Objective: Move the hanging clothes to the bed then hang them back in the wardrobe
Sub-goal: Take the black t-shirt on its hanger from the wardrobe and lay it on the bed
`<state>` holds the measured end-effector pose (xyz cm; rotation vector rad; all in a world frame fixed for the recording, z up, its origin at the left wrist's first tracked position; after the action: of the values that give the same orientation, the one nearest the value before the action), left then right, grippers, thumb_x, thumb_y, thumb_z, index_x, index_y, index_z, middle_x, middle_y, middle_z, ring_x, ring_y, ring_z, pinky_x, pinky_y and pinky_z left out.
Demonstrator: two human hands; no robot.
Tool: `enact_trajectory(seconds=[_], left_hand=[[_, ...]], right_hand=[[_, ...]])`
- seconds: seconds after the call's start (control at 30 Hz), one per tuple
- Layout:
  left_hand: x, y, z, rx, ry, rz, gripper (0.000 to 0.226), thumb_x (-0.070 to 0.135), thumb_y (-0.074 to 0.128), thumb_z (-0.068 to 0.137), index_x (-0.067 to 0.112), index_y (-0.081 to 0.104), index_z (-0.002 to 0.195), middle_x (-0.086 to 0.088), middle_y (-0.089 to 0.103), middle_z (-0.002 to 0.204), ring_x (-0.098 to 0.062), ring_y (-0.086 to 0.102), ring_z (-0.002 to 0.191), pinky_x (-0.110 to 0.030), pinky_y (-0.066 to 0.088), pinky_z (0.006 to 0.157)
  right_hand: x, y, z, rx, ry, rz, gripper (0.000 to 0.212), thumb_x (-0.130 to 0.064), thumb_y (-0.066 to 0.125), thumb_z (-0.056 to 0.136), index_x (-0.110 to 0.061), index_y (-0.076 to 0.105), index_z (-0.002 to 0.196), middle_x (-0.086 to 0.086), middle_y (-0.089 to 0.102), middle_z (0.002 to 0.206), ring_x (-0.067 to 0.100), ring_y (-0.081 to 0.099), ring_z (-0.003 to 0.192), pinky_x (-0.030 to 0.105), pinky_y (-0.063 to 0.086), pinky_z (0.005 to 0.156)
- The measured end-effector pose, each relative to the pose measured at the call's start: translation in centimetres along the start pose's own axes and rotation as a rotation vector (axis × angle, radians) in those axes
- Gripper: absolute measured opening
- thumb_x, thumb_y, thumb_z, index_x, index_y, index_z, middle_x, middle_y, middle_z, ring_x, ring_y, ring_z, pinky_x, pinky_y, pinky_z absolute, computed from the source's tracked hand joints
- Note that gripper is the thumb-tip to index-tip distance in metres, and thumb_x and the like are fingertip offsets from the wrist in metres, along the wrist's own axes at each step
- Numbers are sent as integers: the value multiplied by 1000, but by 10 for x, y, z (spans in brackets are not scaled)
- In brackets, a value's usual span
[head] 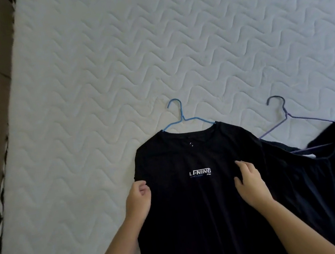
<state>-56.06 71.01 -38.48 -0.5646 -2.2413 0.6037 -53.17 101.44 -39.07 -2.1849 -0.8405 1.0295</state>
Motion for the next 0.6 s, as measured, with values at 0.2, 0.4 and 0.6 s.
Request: enact_trajectory(seconds=[0.2, 0.4, 0.6], left_hand=[[-73, 1, -104, -9, -169, -156, 22, 11, 43, 91, 13, 54, 111, -5, 59, 105, -19, 56, 96, -27, 41, 82], [-137, -10, -194, 34, -277, -249, 18, 7, 42, 91, 8, 56, 102, -6, 62, 84, -25, 60, 85, -31, 44, 78], [-203, -23, -264, 27, -311, -144, 22, 6, 37, 93, 4, 57, 102, -16, 65, 92, -31, 61, 91, -36, 46, 84]], right_hand=[[41, 20, -113, 11, 224, 326, 40, -7, 39, 93, -12, 42, 133, 7, 46, 137, 22, 46, 124, 35, 40, 100], [90, 31, -194, -48, 455, 419, 35, -12, 41, 94, -12, 46, 128, 10, 56, 124, 28, 59, 98, 38, 48, 82], [129, 35, -250, -182, 506, 392, 30, -18, 48, 92, -9, 52, 120, 12, 62, 104, 26, 58, 91, 36, 47, 74]])
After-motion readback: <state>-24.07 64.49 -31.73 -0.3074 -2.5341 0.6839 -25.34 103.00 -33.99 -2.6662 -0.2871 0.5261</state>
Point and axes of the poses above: each hand's wrist, its own z-axis towards the middle knuckle, its own y-axis out of the palm, x = y × z, the point moved 5 cm from there along z, towards the middle knuckle
